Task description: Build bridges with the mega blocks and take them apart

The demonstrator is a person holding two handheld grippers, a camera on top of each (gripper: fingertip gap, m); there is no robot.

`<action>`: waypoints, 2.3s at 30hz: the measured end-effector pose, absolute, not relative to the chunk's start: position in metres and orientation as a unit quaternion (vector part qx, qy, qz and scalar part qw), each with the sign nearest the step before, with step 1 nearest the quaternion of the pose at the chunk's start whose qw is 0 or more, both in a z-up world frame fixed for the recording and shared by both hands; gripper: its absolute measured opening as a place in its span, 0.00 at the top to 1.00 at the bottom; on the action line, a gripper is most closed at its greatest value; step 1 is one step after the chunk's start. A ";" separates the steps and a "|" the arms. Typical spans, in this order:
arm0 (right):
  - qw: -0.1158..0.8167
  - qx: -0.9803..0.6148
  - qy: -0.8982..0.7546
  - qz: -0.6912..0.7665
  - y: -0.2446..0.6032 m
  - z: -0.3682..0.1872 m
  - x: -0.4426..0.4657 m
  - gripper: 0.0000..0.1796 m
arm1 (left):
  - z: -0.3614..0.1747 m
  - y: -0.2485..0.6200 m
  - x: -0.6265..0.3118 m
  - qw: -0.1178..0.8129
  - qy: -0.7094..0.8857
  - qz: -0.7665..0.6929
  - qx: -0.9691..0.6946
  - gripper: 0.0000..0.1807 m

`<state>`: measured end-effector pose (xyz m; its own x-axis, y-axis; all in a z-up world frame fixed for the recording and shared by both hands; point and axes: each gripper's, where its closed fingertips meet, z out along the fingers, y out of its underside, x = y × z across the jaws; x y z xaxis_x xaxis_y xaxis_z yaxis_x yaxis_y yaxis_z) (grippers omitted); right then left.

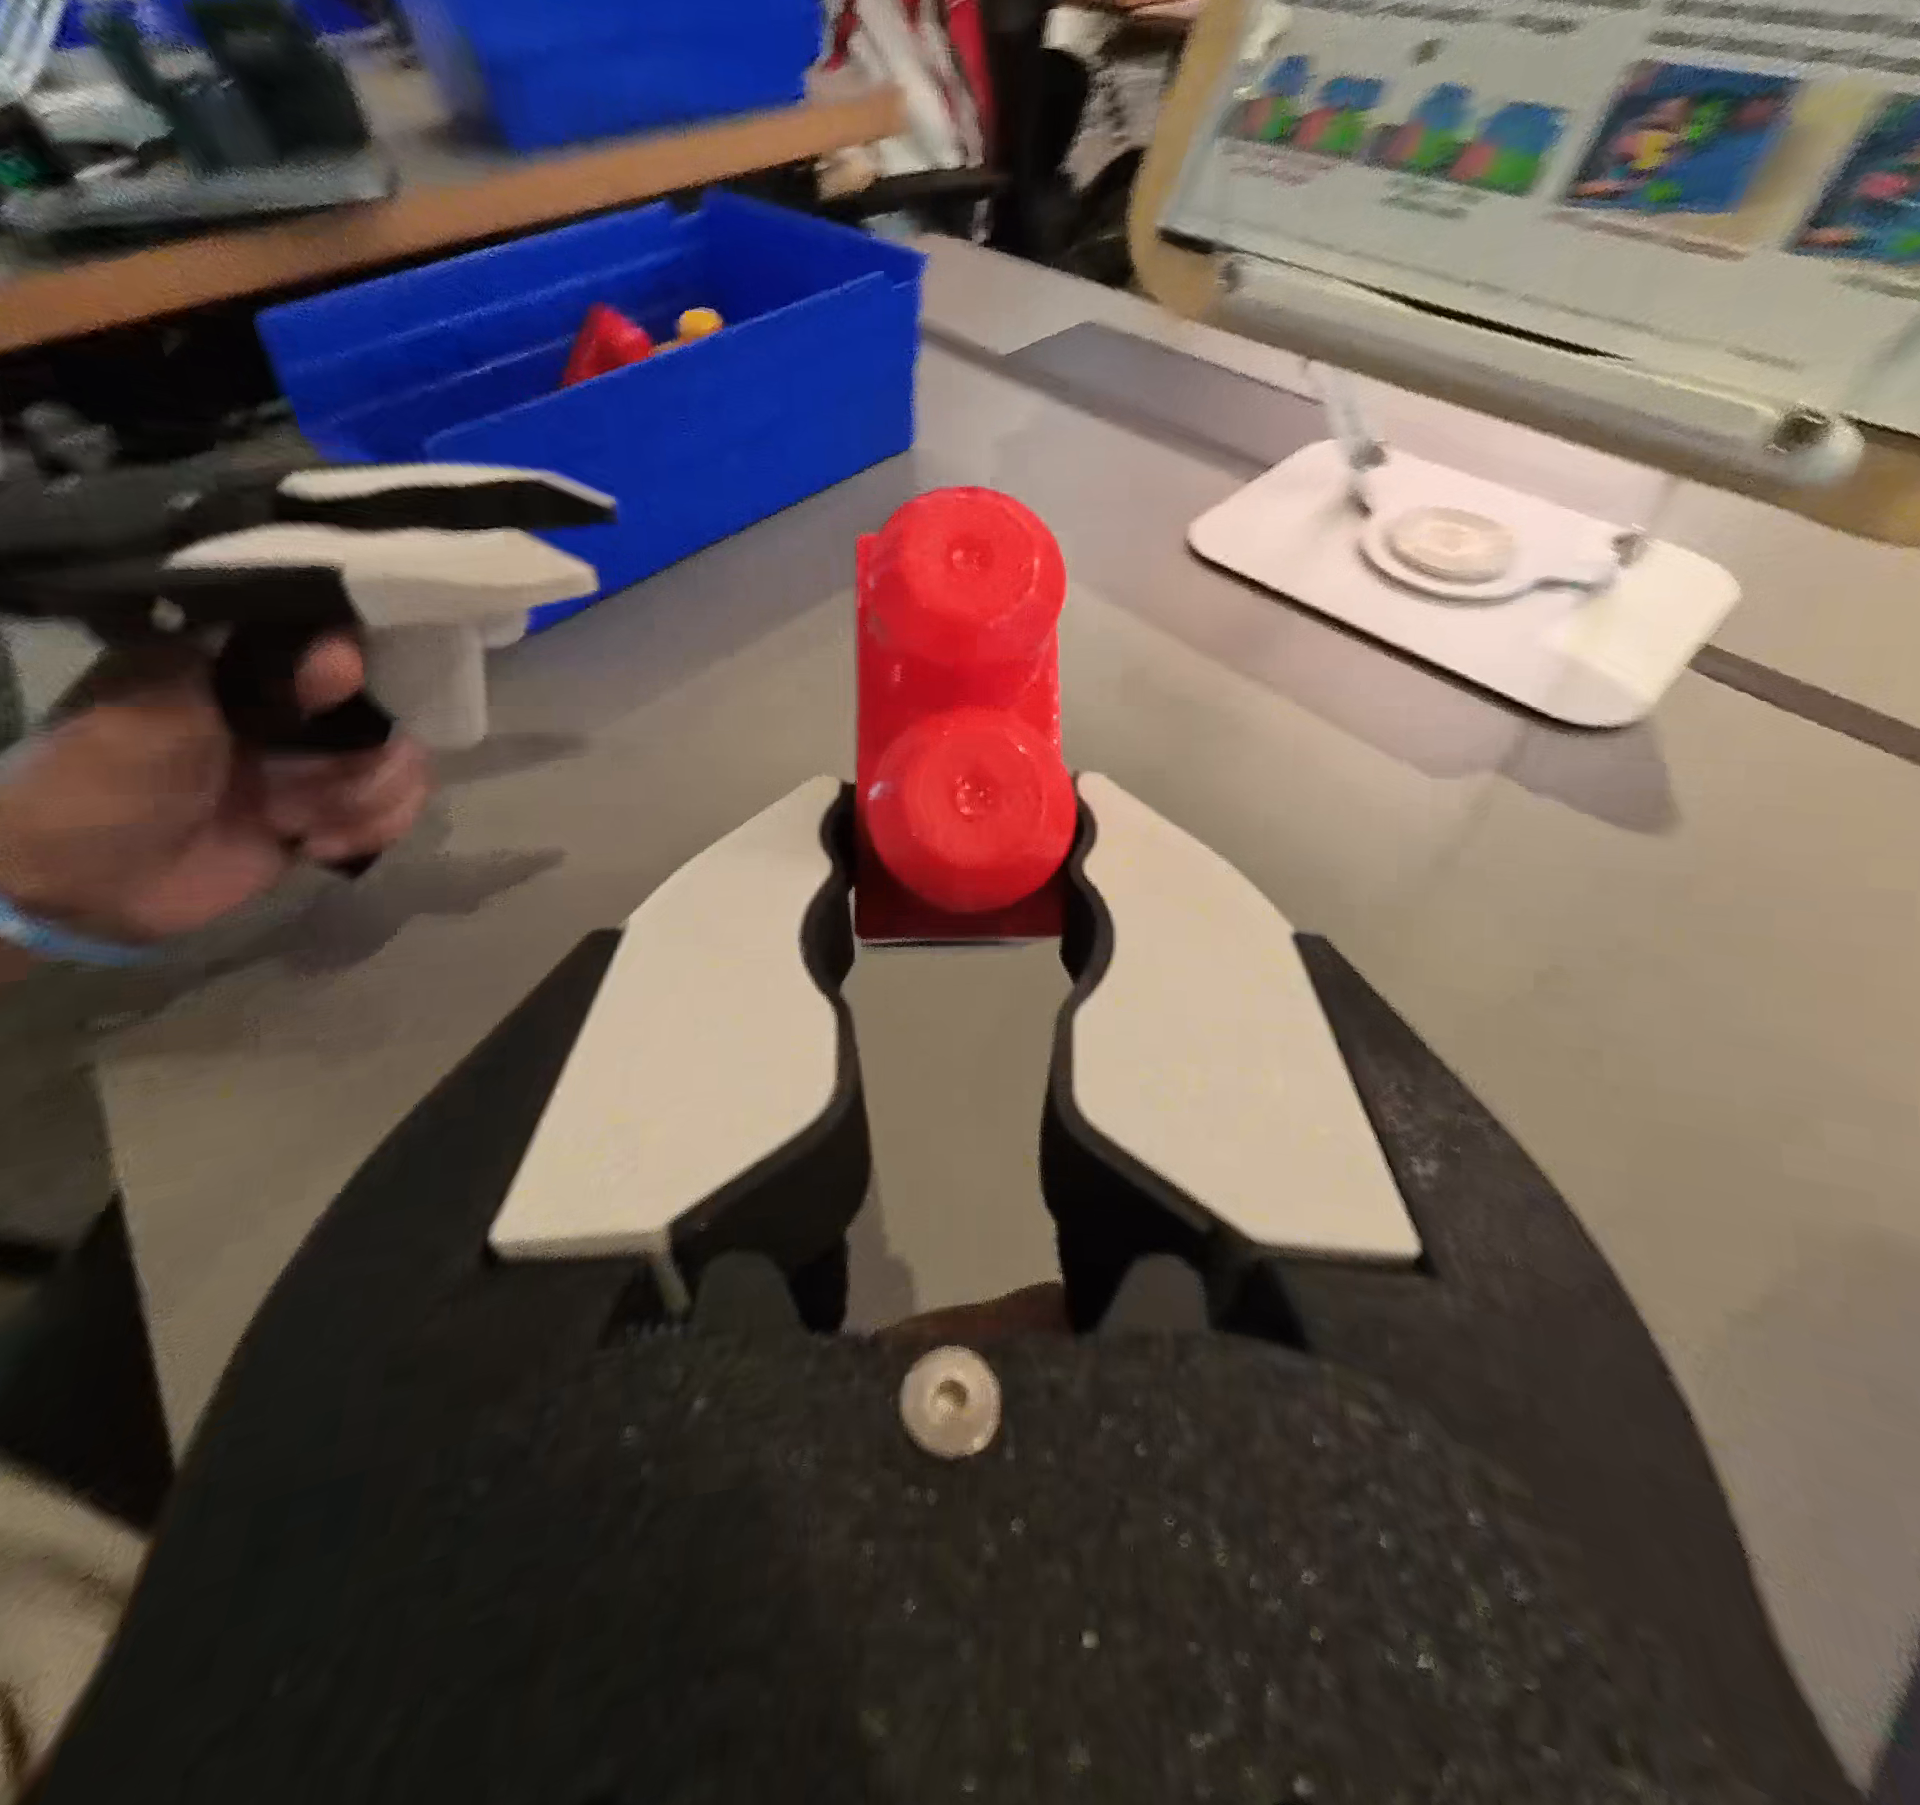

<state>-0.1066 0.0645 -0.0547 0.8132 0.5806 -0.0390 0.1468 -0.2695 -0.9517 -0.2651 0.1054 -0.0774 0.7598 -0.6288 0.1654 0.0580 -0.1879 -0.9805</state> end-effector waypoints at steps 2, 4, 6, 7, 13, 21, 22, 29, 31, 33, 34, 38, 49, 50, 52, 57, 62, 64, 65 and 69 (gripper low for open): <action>0.578 -0.771 -0.198 0.181 0.060 -0.055 -0.098 0.80 | -0.081 0.105 -0.272 0.630 0.225 -0.210 -0.713 0.69; 0.585 -0.771 -0.174 0.184 0.056 -0.056 -0.093 0.80 | -0.073 0.103 -0.271 0.649 0.239 -0.186 -0.697 0.69; 0.585 -0.777 -0.155 0.172 0.052 -0.057 -0.084 0.80 | -0.067 0.098 -0.267 0.655 0.244 -0.196 -0.688 0.69; 0.587 -0.779 -0.142 0.166 0.050 -0.055 -0.078 0.80 | -0.067 0.096 -0.265 0.653 0.249 -0.197 -0.687 0.69; 0.582 -0.810 -0.046 0.052 0.037 -0.008 0.043 0.80 | -0.079 0.088 -0.259 0.624 0.247 -0.218 -0.709 0.69; 0.385 -0.919 0.066 -0.049 0.047 -0.056 0.219 0.79 | -0.086 0.077 -0.242 0.594 0.257 -0.260 -0.717 0.70; 0.355 -0.931 0.075 -0.045 0.047 -0.071 0.227 0.79 | -0.084 0.076 -0.240 0.594 0.259 -0.260 -0.715 0.70; 0.294 -0.945 0.140 -0.027 0.048 -0.141 0.247 0.79 | -0.090 0.066 -0.228 0.581 0.279 -0.273 -0.714 0.72; 0.295 -0.943 0.147 -0.052 0.048 -0.148 0.253 0.79 | -0.091 0.064 -0.228 0.577 0.282 -0.278 -0.714 0.72; 0.308 -0.937 0.154 -0.060 0.050 -0.150 0.254 0.79 | -0.092 0.061 -0.228 0.579 0.286 -0.272 -0.714 0.72; 0.309 -0.937 0.156 -0.049 0.052 -0.152 0.251 0.79 | -0.092 0.060 -0.228 0.579 0.289 -0.270 -0.713 0.72; 0.296 -0.941 0.156 -0.053 0.052 -0.161 0.249 0.79 | -0.094 0.054 -0.229 0.579 0.295 -0.266 -0.712 0.72; 0.526 -0.842 0.064 -0.104 0.015 -0.014 0.186 0.67 | -0.094 0.051 -0.237 0.561 0.302 -0.254 -0.727 0.76; 0.569 -0.819 0.033 -0.067 0.010 0.006 0.149 0.67 | -0.092 0.050 -0.237 0.555 0.303 -0.261 -0.729 0.76; 0.620 -0.781 -0.047 0.051 0.002 0.024 0.056 0.67 | -0.088 0.053 -0.237 0.553 0.298 -0.264 -0.732 0.74; 0.614 -0.735 -0.194 0.213 0.007 -0.051 -0.106 0.68 | -0.094 0.063 -0.239 0.553 0.298 -0.234 -0.743 0.70; 0.624 -0.718 -0.217 0.221 0.018 -0.085 -0.125 0.71 | -0.105 0.068 -0.239 0.530 0.297 -0.248 -0.755 0.68; 0.617 -0.727 -0.227 0.200 0.020 -0.089 -0.120 0.69 | -0.106 0.072 -0.244 0.533 0.294 -0.239 -0.757 0.68; 0.623 -0.722 -0.222 0.205 0.019 -0.085 -0.118 0.70 | -0.106 0.073 -0.245 0.532 0.290 -0.240 -0.758 0.69; 0.610 -0.726 -0.202 0.246 0.022 -0.084 -0.115 0.71 | -0.110 0.077 -0.248 0.523 0.288 -0.236 -0.766 0.68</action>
